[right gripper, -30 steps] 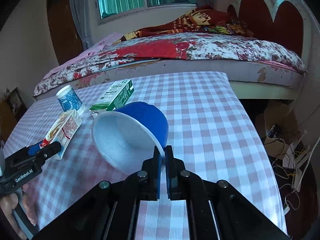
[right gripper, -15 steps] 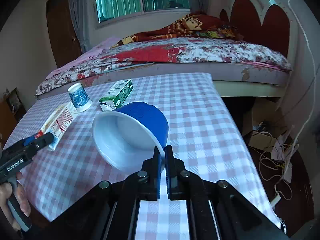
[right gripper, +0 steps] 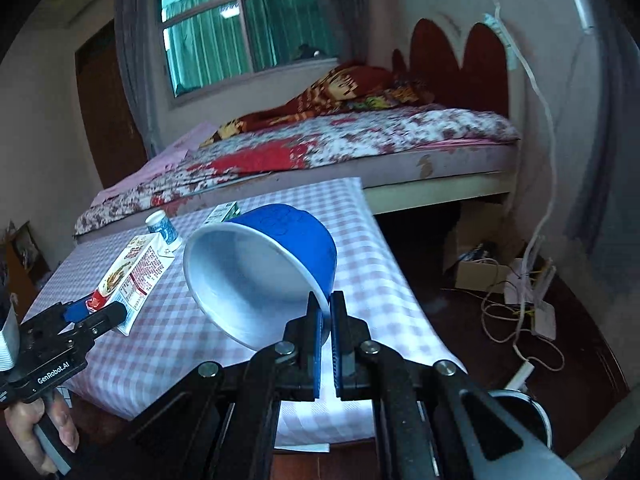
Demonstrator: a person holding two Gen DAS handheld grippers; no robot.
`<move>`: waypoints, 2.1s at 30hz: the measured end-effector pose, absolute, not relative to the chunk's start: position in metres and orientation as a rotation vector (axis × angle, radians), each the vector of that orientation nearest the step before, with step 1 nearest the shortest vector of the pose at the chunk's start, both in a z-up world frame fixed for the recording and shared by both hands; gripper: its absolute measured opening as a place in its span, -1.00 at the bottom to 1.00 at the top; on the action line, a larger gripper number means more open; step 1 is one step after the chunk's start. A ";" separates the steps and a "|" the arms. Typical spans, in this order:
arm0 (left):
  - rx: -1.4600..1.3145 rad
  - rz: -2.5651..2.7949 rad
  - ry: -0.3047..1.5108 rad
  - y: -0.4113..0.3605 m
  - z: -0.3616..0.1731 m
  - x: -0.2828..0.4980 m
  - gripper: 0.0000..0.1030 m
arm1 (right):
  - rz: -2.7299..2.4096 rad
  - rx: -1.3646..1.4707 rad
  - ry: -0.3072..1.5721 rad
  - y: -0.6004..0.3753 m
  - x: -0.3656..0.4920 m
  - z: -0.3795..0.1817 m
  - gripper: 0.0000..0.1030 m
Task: Collect trash
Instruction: 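Carry the milk carton and blue-white cup over the black bin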
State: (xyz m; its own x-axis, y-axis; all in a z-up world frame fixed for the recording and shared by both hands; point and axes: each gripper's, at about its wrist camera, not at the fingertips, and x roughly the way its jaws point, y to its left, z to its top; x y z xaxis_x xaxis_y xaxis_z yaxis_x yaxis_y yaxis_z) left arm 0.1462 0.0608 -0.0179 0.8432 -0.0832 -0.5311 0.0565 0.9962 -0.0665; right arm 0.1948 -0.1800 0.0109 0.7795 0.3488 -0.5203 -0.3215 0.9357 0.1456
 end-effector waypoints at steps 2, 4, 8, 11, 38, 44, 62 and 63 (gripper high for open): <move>-0.034 -0.091 0.555 0.049 -0.017 0.142 0.01 | 0.349 0.057 0.563 -0.196 0.185 0.010 -0.92; -0.032 -0.112 0.559 0.039 -0.017 0.141 0.01 | 0.332 0.056 0.562 -0.207 0.178 0.008 -0.92; -0.016 -0.145 0.559 0.018 -0.016 0.139 0.01 | 0.294 0.066 0.559 -0.232 0.168 0.003 -0.92; 0.003 -0.172 0.561 -0.001 -0.018 0.136 0.01 | 0.272 0.082 0.554 -0.248 0.162 0.000 -0.92; 0.129 -0.475 0.681 -0.171 -0.070 0.128 0.01 | 0.020 0.146 0.664 -0.383 0.120 -0.072 -0.92; 0.151 -0.532 0.711 -0.195 -0.083 0.123 0.01 | -0.021 0.160 0.695 -0.403 0.116 -0.085 -0.92; 0.157 -0.604 0.873 -0.231 -0.137 0.145 0.01 | -0.068 0.136 0.819 -0.428 0.122 -0.131 -0.92; 0.155 -0.605 0.878 -0.232 -0.139 0.146 0.01 | -0.068 0.134 0.828 -0.428 0.124 -0.134 -0.92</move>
State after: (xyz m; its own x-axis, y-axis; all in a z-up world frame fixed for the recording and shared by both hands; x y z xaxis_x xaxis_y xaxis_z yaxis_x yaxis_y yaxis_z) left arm 0.1464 -0.2324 -0.1387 0.4845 -0.4325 -0.7604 0.5560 0.8233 -0.1140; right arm 0.1236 -0.4285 -0.1342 0.6746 -0.0077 -0.7382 0.1127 0.9893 0.0926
